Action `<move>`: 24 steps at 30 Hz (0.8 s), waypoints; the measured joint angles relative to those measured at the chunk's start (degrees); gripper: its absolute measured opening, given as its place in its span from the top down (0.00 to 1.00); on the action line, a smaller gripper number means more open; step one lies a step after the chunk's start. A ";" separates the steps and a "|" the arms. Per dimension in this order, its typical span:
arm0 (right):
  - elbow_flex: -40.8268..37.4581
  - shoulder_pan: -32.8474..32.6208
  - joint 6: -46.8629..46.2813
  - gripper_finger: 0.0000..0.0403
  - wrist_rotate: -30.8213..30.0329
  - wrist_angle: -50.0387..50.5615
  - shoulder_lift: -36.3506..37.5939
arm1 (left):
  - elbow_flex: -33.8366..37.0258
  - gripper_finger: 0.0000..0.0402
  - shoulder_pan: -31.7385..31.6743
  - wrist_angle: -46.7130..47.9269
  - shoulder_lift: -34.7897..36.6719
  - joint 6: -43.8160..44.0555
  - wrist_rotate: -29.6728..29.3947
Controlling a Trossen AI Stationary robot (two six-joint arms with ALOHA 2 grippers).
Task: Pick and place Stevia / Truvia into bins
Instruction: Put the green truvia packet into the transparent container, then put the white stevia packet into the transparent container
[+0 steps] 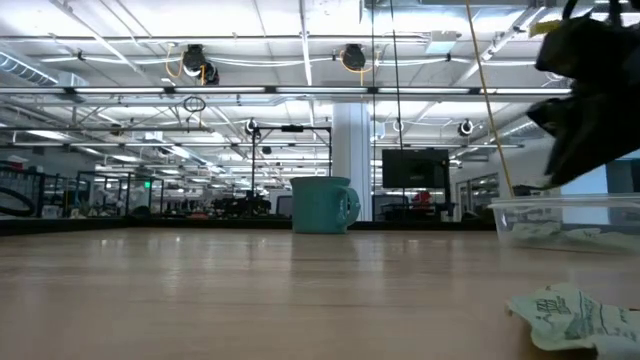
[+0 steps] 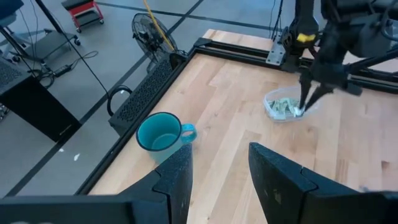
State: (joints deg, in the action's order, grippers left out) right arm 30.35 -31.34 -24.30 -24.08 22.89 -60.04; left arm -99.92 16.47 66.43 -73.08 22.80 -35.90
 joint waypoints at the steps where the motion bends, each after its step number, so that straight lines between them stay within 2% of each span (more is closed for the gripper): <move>1: 0.00 -0.57 -0.70 0.90 -0.13 2.27 1.25 | 0.00 0.59 0.00 0.00 0.00 0.01 0.02; 5: 0.00 -1.81 -3.69 0.89 -3.27 8.89 4.09 | 0.00 0.59 0.00 0.00 0.00 0.06 0.00; 8: -0.04 -1.72 -4.75 0.84 -3.31 11.78 4.06 | 0.00 0.59 0.00 0.00 0.00 0.14 0.00; 15: -0.04 -1.68 -3.39 0.67 -4.54 9.24 2.53 | 0.00 0.59 0.00 0.00 0.00 0.14 0.00; 18: -0.09 -1.76 4.24 0.62 -4.40 0.00 2.87 | 0.00 0.59 0.00 -0.02 0.00 -0.16 -0.02; 21: -0.09 -2.33 16.56 0.60 -3.89 -15.68 3.24 | 0.00 0.59 0.00 -0.04 0.00 -0.23 -0.07; 24: -0.04 -2.53 25.82 0.60 2.50 -30.47 2.51 | 0.00 0.59 0.00 -0.07 0.00 0.01 -0.07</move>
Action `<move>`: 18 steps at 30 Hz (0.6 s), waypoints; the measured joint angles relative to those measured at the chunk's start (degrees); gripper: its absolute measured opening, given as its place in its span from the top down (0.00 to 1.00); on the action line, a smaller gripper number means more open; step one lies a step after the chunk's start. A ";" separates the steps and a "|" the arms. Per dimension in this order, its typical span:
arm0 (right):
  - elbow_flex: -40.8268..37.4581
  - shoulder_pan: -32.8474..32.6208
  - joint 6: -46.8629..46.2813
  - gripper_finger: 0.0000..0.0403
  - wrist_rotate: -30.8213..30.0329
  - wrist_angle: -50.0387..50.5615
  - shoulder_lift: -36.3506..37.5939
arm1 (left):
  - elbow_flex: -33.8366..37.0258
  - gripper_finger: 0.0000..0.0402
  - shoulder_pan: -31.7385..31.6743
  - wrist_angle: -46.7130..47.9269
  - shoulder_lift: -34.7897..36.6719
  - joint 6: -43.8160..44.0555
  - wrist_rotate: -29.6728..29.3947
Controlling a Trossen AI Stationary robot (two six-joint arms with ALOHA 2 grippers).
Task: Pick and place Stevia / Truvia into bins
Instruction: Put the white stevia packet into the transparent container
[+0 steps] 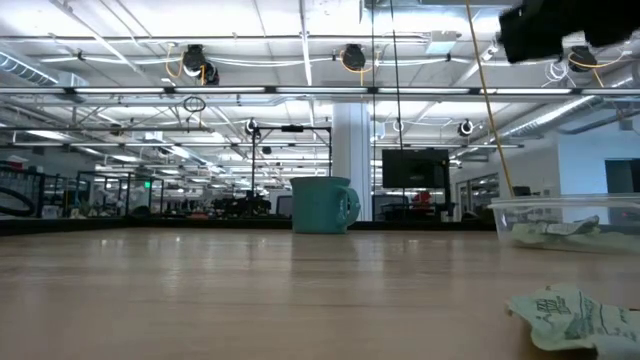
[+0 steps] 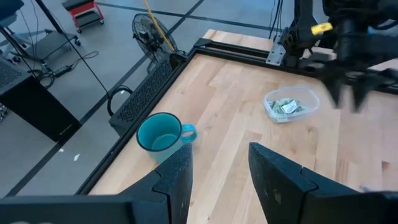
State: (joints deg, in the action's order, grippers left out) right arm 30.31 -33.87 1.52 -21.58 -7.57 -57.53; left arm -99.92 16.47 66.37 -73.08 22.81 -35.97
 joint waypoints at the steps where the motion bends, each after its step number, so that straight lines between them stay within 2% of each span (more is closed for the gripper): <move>1: 0.02 0.00 0.94 0.60 2.45 -3.84 -0.80 | 0.00 0.59 0.00 0.02 0.00 0.02 0.00; 5: 0.04 -0.07 -0.75 0.60 9.70 -15.83 -8.54 | 0.00 0.59 0.00 0.00 0.00 0.14 0.02; 8: 0.03 -0.73 -0.51 0.60 12.87 -23.07 -17.76 | 0.00 0.59 0.00 0.00 0.00 0.15 0.01; 11: 0.02 -1.67 2.30 0.60 15.89 -34.36 -27.27 | 0.00 0.59 0.00 -0.04 0.00 0.13 0.00; 15: 0.06 -2.54 9.45 0.60 17.31 -49.59 -36.52 | 0.00 0.59 0.00 -0.09 0.00 0.13 0.00; 18: 0.76 -2.19 9.15 0.59 17.28 -52.07 -41.16 | 0.00 0.59 0.00 -0.09 0.00 0.13 0.02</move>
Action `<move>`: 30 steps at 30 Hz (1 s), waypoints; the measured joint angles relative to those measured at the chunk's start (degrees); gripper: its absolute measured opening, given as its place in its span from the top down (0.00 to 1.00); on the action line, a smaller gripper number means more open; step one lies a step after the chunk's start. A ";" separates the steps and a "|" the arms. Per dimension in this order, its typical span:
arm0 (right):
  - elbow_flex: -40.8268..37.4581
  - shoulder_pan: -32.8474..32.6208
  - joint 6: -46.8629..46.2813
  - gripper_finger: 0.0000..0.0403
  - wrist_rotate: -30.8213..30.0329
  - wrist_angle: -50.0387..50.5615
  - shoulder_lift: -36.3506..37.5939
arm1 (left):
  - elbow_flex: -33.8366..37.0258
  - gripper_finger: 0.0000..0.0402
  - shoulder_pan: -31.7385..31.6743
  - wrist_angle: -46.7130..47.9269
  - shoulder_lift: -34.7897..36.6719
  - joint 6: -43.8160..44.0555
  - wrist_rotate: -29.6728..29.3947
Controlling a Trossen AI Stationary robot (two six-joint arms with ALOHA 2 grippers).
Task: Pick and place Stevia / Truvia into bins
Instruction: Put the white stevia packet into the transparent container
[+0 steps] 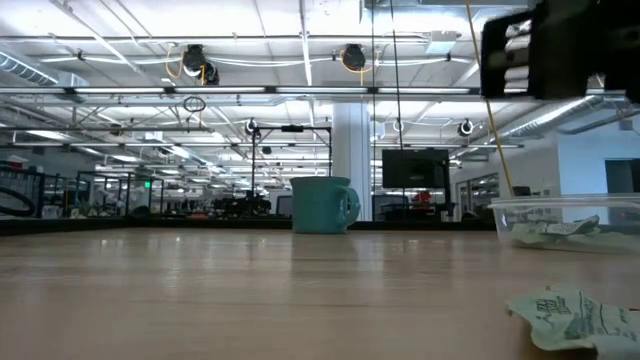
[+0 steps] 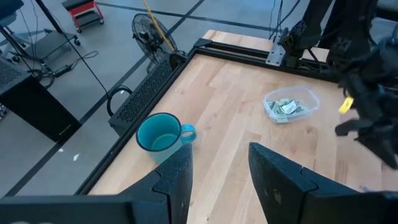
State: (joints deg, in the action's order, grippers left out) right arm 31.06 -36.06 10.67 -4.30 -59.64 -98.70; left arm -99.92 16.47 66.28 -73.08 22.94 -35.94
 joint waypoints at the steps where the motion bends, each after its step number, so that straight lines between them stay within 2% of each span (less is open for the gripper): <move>1: 0.77 0.31 -1.14 0.59 0.11 0.37 -1.49 | 0.00 0.59 0.00 0.00 0.00 0.00 0.00; 3: 2.69 0.85 -2.85 0.58 0.95 1.51 -4.04 | 0.00 0.59 0.02 0.00 0.00 0.00 0.02; 8: 9.28 2.70 -2.44 0.56 7.68 5.98 -8.74 | 0.00 0.59 0.01 0.00 0.00 0.00 0.02; 14: 11.42 3.90 -5.24 0.51 8.98 10.51 -11.56 | 0.00 0.59 0.01 0.07 0.00 0.10 1.97; 20: 11.44 4.25 -6.48 0.45 9.07 7.27 -14.72 | 0.00 0.59 0.02 0.09 0.00 -0.34 4.93; 30: 11.53 4.40 -8.11 0.41 11.06 -3.37 -24.10 | 0.00 0.59 0.02 0.07 0.00 -0.27 4.91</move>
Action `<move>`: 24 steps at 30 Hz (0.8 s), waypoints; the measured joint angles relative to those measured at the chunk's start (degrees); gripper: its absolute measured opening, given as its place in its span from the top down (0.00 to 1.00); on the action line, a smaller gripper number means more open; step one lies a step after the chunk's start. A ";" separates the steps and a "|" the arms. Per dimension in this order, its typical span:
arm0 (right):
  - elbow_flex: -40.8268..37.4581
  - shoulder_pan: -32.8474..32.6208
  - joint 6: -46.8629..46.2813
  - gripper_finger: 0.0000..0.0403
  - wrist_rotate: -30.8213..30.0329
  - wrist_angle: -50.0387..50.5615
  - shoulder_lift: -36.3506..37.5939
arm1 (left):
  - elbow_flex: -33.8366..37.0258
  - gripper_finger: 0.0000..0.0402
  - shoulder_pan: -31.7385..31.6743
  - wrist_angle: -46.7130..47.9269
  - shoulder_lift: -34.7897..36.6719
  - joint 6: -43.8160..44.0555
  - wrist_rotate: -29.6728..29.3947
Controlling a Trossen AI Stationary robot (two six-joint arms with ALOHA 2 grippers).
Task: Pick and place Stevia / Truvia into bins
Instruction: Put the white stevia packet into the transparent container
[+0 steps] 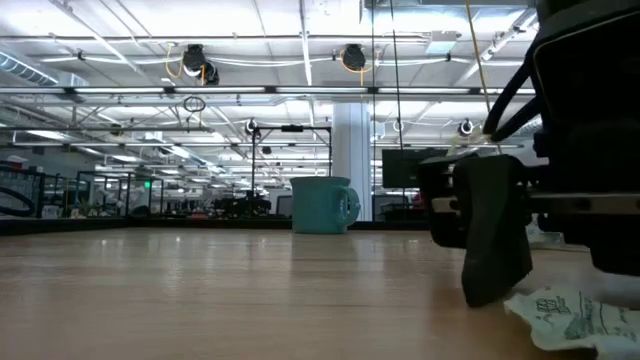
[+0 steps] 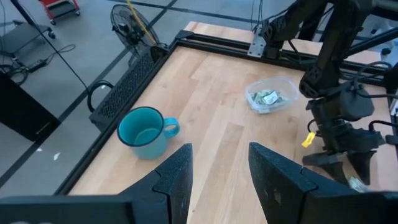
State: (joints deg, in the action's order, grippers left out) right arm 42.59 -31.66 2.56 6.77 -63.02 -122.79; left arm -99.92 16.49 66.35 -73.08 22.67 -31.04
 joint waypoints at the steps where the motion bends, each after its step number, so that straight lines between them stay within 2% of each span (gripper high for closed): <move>1: 0.00 0.11 -0.22 0.41 0.58 -1.78 -0.97 | 0.00 0.59 0.00 -0.02 0.02 0.02 -0.01; 8: 0.07 0.57 -0.28 0.43 1.03 -3.90 -3.52 | 0.00 0.59 0.00 -0.09 0.00 0.08 -0.03; 17: 0.04 0.98 0.95 0.58 2.38 -2.13 -3.46 | 0.00 0.59 0.00 -0.11 0.00 0.08 -0.03; 24: 0.00 1.67 1.59 0.66 2.70 -1.98 -3.55 | 0.00 0.59 0.00 -0.11 0.00 0.08 -0.01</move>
State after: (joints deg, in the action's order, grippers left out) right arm 42.59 -29.99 4.14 9.47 -65.00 -126.34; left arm -99.92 16.49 66.24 -73.08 22.74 -31.05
